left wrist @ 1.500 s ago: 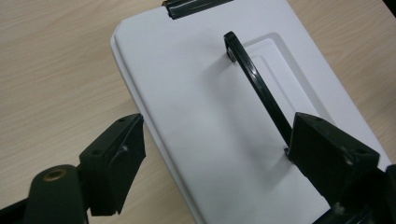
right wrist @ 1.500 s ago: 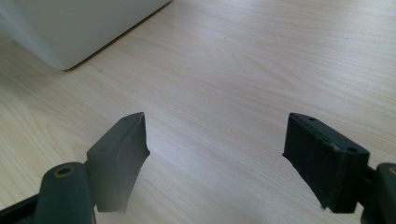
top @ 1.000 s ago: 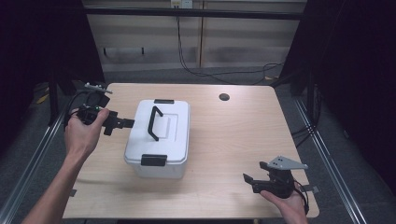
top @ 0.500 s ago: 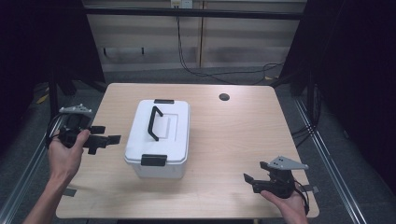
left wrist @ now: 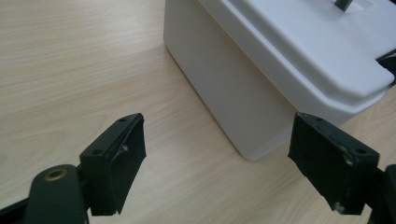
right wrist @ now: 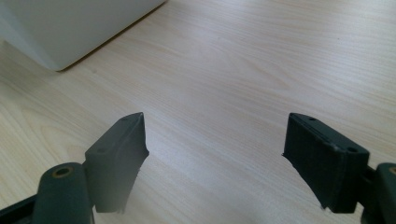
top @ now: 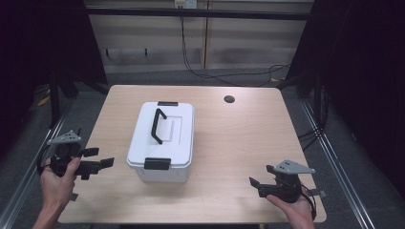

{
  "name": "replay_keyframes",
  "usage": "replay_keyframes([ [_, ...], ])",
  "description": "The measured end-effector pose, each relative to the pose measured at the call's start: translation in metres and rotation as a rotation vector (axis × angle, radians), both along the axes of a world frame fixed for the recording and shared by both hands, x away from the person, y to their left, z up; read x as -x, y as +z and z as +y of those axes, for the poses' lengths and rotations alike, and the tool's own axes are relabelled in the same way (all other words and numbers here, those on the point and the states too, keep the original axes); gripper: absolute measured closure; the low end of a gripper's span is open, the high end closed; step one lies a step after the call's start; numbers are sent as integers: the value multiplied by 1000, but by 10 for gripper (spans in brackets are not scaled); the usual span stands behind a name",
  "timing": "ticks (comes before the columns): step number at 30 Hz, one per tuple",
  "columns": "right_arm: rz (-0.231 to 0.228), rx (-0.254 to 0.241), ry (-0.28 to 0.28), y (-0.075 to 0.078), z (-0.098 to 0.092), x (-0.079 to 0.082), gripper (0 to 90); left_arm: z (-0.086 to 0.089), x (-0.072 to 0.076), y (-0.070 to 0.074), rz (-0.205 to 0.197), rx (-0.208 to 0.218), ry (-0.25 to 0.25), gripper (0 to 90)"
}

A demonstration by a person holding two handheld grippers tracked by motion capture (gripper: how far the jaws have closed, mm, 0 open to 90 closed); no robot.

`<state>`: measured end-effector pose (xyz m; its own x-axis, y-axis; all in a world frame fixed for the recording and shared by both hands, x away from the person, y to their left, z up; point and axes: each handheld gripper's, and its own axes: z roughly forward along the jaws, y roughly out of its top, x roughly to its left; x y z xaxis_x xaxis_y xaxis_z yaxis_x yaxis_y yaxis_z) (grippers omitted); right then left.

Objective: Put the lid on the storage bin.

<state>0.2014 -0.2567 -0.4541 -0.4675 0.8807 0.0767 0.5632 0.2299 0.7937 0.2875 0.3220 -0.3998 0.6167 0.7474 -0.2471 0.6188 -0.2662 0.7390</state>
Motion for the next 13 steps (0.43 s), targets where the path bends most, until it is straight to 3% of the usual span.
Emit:
replay_keyframes([
  [5, -2, -6, -4, -1, 0, 0, 206, 3, 6, -16, 23, 9, -40, 176],
  [10, 2, -6, -4, -4, 1, -2, 208, 6, 9, -28, 39, 10, -27, 171],
  [11, 3, -6, -2, -5, 1, -2, 208, 6, 10, -31, 44, 23, -18, 171],
  [13, -2, 8, 3, -6, 1, -3, 211, 2, 10, -36, 59, 1, 21, 170],
])
